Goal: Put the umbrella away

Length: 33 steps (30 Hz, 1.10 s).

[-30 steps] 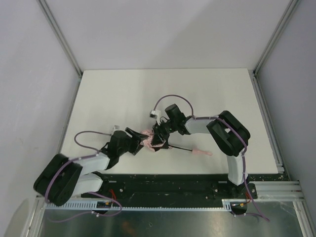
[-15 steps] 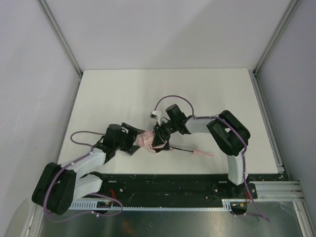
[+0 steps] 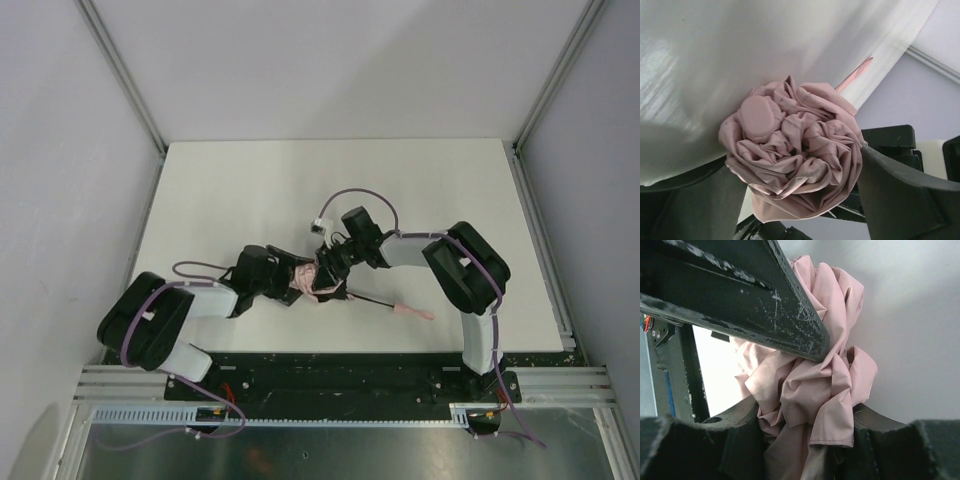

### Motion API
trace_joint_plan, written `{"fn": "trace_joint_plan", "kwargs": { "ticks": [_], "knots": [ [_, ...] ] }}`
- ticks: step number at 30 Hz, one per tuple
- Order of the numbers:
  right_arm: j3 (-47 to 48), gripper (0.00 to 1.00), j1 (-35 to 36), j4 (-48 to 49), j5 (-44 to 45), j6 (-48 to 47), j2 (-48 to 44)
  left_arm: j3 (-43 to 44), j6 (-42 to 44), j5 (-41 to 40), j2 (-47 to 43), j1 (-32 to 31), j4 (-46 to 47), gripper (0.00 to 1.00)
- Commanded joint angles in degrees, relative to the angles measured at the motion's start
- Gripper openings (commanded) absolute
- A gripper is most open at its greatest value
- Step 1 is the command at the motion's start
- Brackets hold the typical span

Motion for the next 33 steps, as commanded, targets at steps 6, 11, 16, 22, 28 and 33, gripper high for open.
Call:
{"fn": "trace_joint_plan", "kwargs": {
  "ticks": [6, 11, 16, 22, 28, 33],
  "knots": [
    [-0.5, 0.0, 2.8, -5.1, -5.8, -2.7, -1.0, -4.0, 4.3, -10.5, 9.7, -1.4, -6.1, 0.51],
    [0.5, 0.09, 3.0, -3.3, -4.5, -1.1, -0.6, -4.4, 6.8, -11.0, 8.8, -1.5, -6.2, 0.21],
    [0.7, 0.44, 4.0, -6.2, 9.8, 2.7, -4.2, -4.8, 8.1, -9.5, 8.8, -1.5, -6.6, 0.03],
    [0.7, 0.76, 7.8, -9.7, 29.2, 1.6, -10.3, -1.6, 7.1, -6.9, 8.6, -1.5, -16.0, 0.0],
    [0.7, 0.9, 14.6, -10.8, 44.6, -3.9, -15.8, 0.2, 6.8, -6.6, 7.0, -1.4, -19.8, 0.0],
    [0.7, 0.93, 20.0, -11.0, 55.5, -6.1, -16.6, 0.8, 6.5, -5.9, 7.4, -1.3, -20.2, 0.0]
  ]
}}
